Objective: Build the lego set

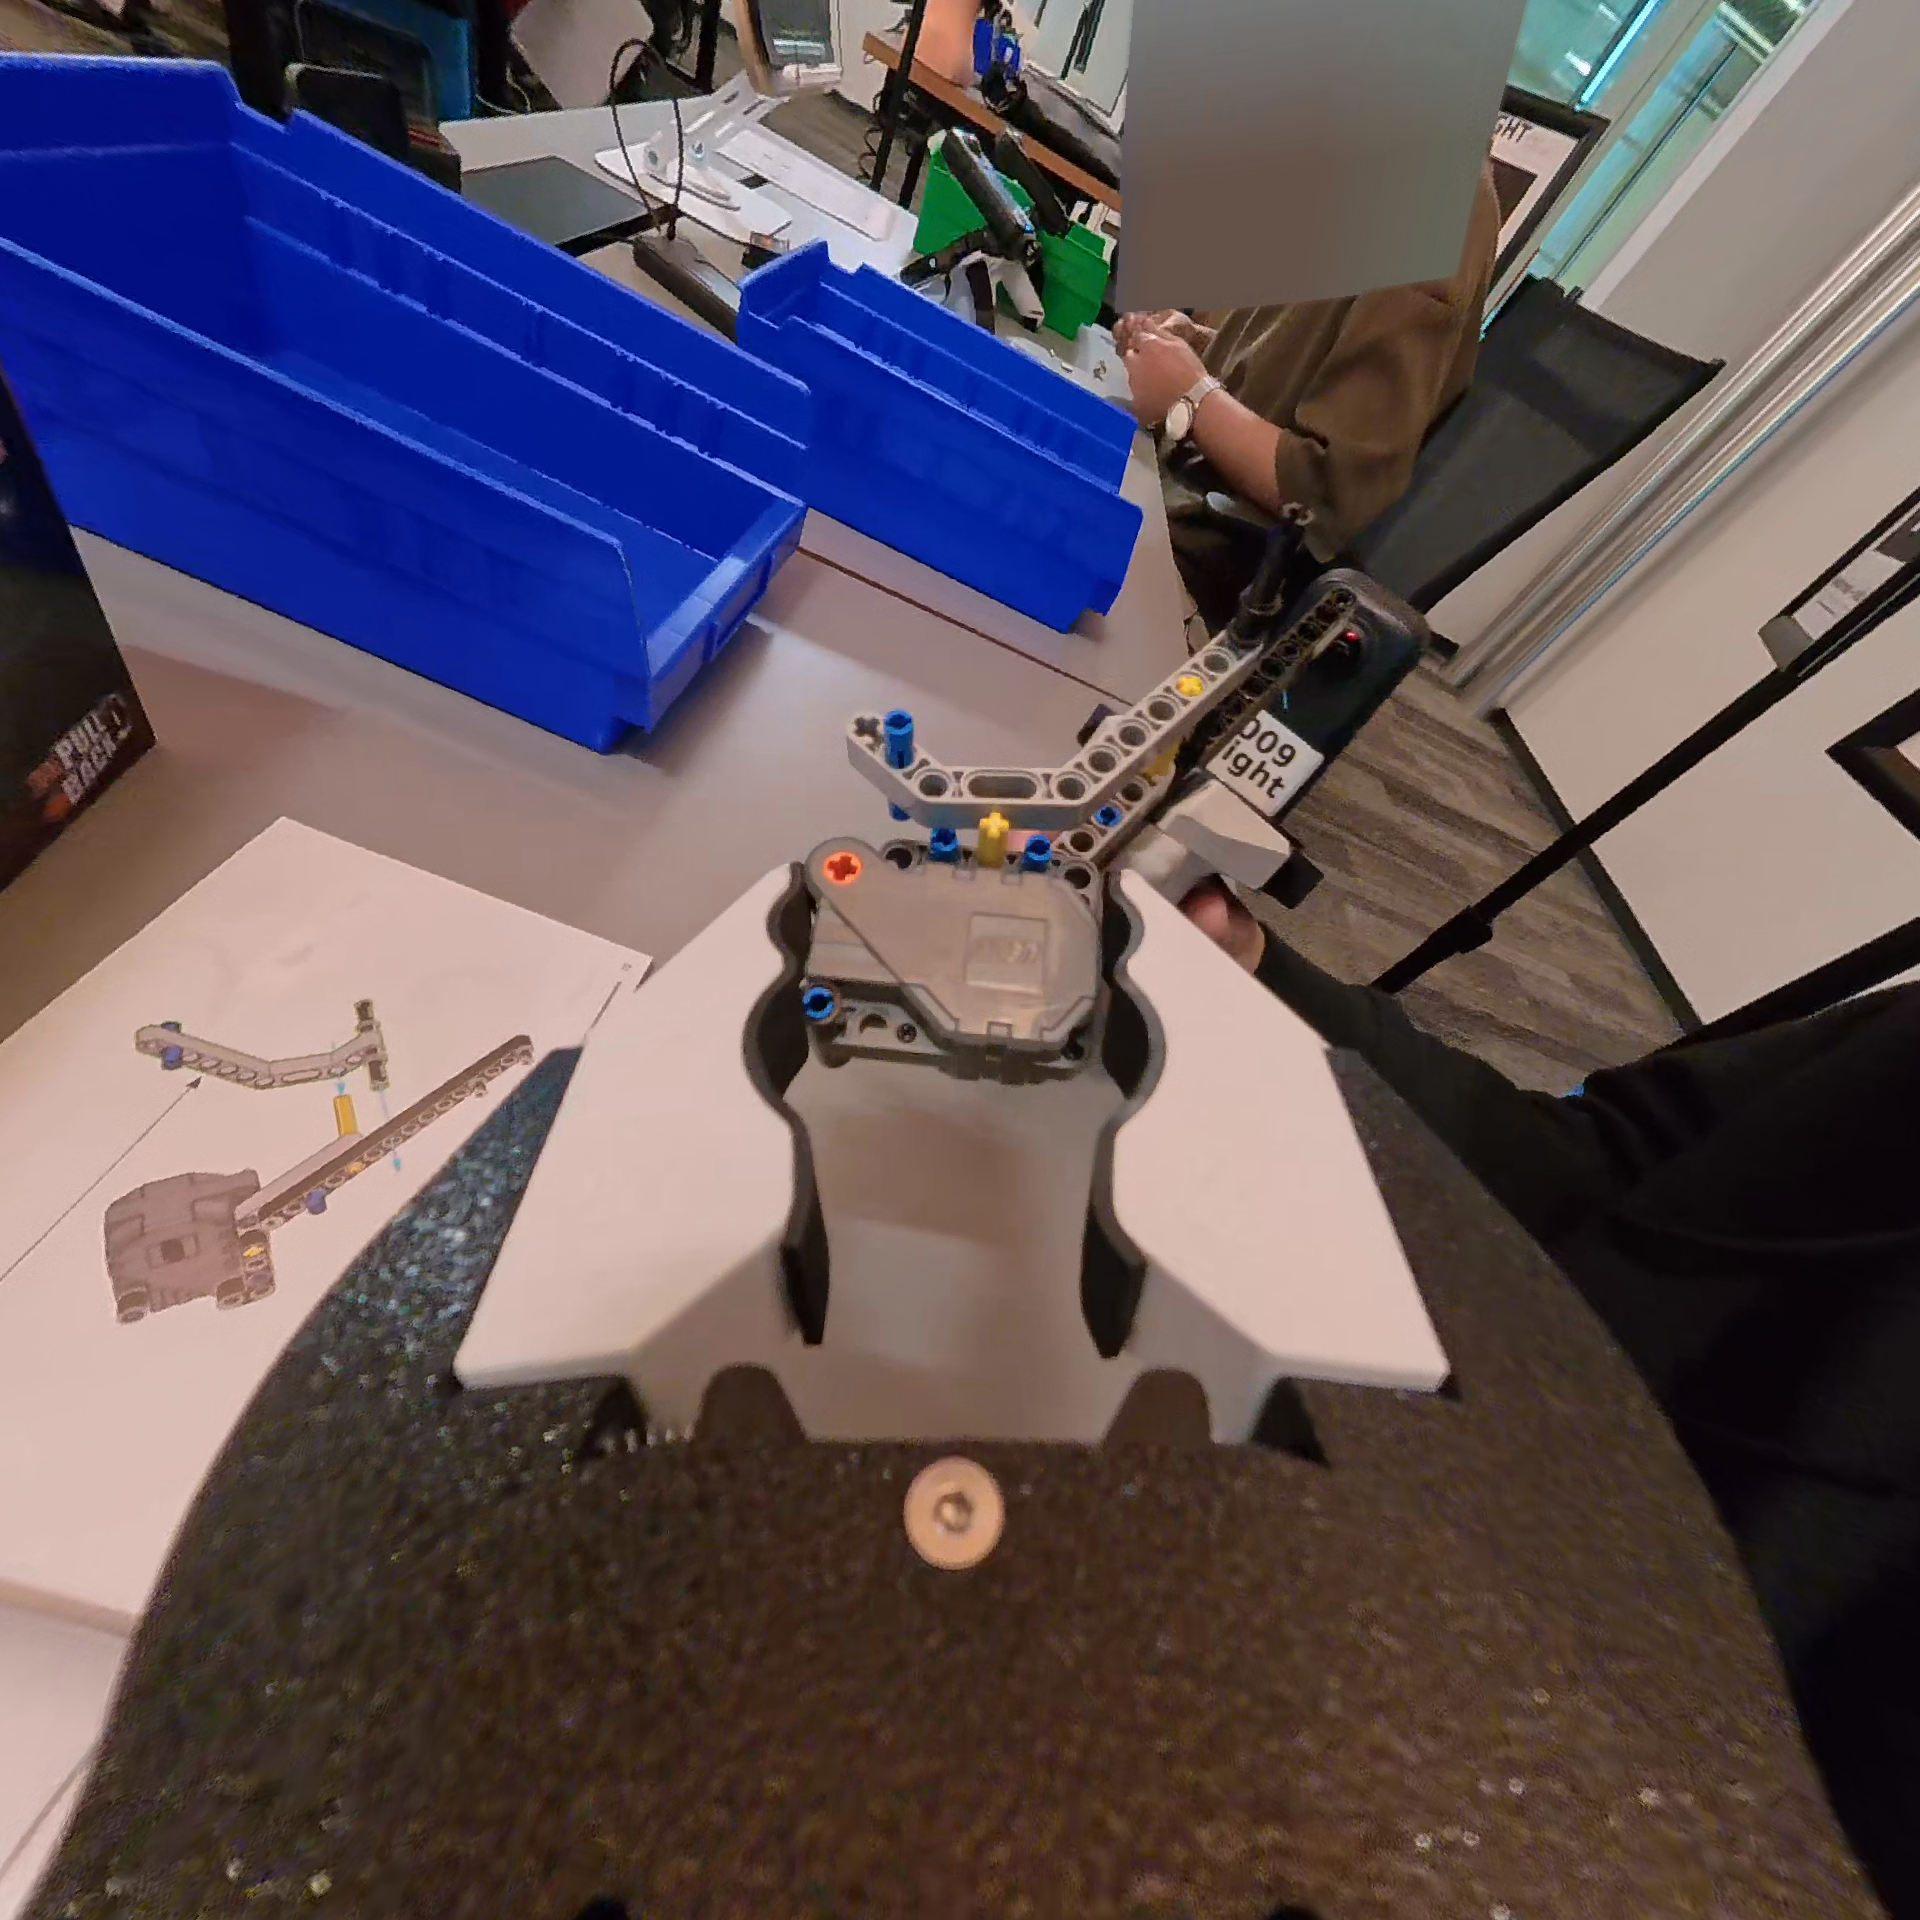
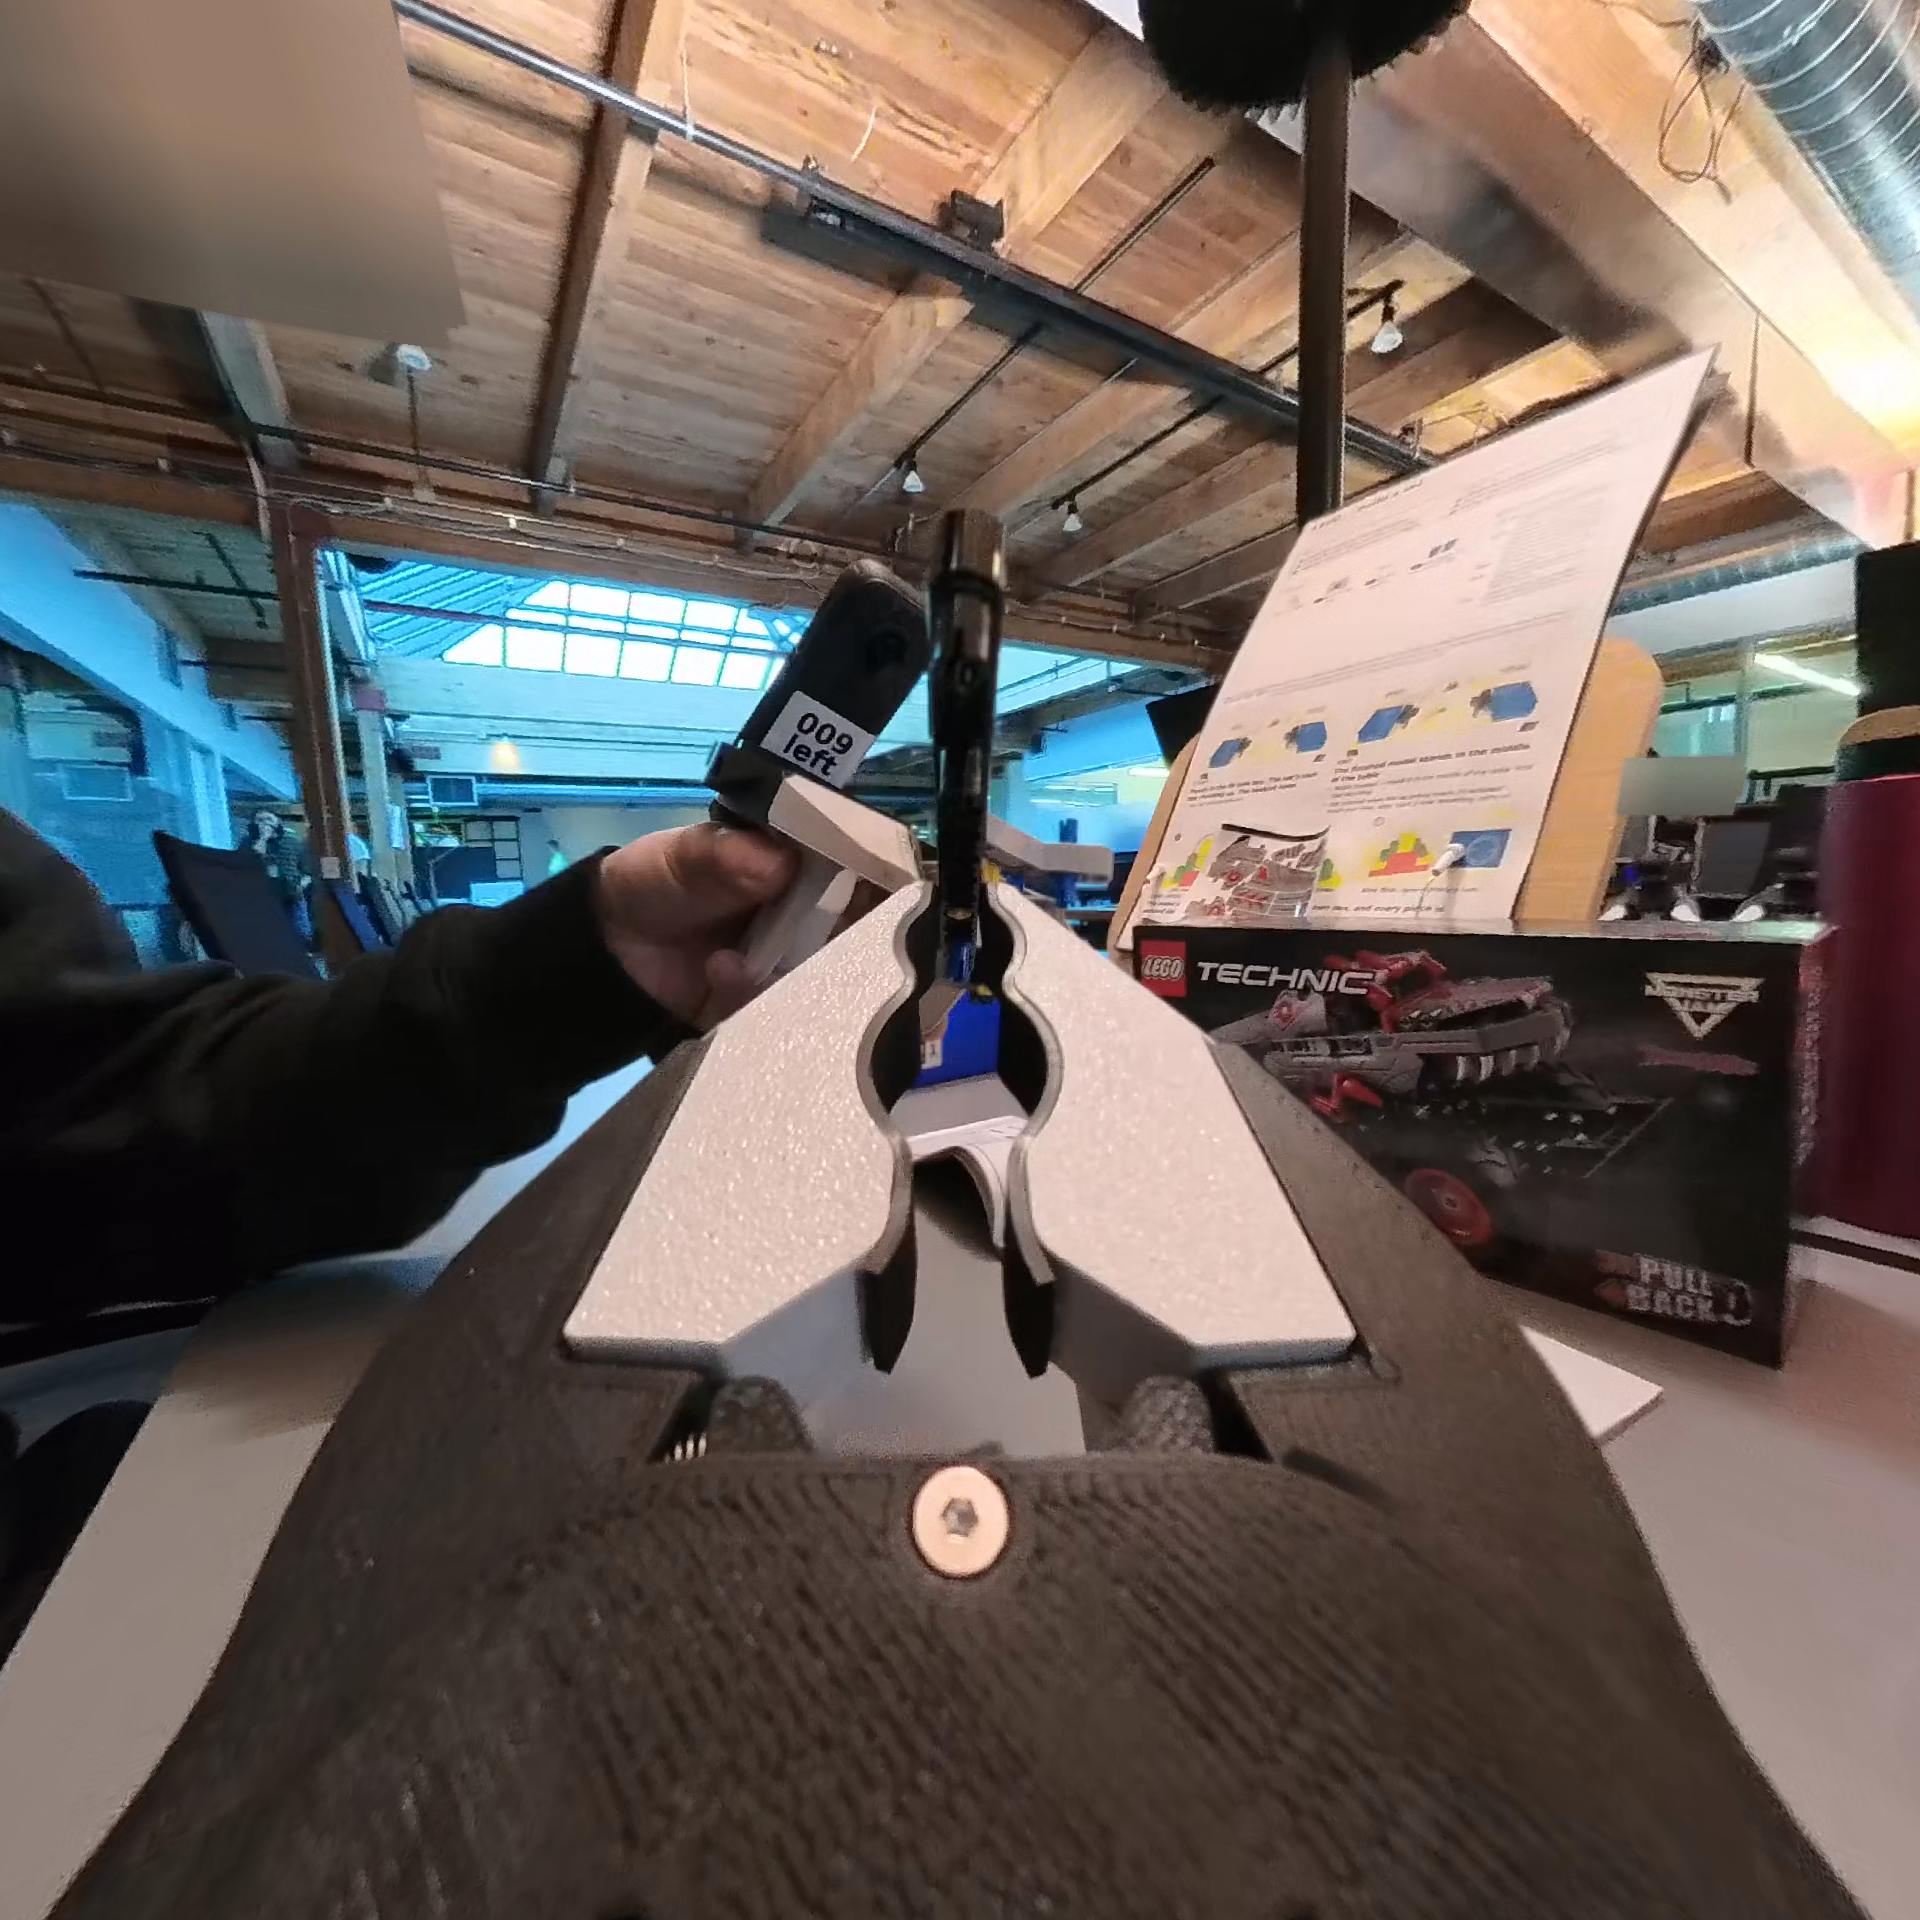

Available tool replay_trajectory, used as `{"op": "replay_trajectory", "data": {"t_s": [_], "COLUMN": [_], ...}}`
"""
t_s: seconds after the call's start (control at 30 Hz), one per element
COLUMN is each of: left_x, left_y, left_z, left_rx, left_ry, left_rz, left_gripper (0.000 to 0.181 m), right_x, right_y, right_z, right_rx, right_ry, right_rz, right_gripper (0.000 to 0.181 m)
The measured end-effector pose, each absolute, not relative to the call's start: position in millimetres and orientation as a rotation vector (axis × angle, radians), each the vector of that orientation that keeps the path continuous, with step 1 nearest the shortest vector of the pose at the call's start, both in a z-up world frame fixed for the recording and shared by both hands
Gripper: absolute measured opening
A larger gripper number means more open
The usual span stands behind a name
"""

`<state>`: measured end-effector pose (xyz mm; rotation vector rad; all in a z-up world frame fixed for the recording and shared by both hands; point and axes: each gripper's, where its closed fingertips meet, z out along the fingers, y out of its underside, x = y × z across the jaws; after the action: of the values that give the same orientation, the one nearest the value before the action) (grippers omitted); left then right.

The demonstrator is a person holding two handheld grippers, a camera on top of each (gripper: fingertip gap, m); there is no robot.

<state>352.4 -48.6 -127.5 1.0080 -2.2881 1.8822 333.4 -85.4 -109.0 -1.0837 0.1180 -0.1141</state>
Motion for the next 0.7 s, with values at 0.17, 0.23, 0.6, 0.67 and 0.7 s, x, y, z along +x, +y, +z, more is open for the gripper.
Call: {"op": "replay_trajectory", "data": {"t_s": [0.17,0.23,0.6,0.67,0.7], "left_x": [352.0,353.4,355.9,354.6,354.3], "left_y": [-51.3,-51.2,-54.6,-56.0,-56.3], "left_z": [-125.8,-127.2,-125.6,-125.1,-125.5], "left_rx": [0.995,1.005,1.021,1.005,0.999], "left_ry": [-2.300,-2.319,-2.358,-2.358,-2.365], "left_rz": [1.887,1.883,1.910,1.916,1.917], "left_gripper": [0.054,0.054,0.054,0.054,0.054], "right_x": [330.5,332.0,337.3,335.4,335.2], "right_y": [-88.6,-89.3,-90.1,-91.4,-91.6], "right_z": [-106.5,-105.4,-107.5,-106.1,-106.4], "right_rx": [-1.052,-1.043,-1.076,-1.071,-1.075], "right_ry": [0.116,0.126,0.134,0.121,0.118], "right_rz": [-0.056,-0.064,-0.128,-0.123,-0.132], "right_gripper": [0.007,0.011,0.004,0.004,0.004]}}
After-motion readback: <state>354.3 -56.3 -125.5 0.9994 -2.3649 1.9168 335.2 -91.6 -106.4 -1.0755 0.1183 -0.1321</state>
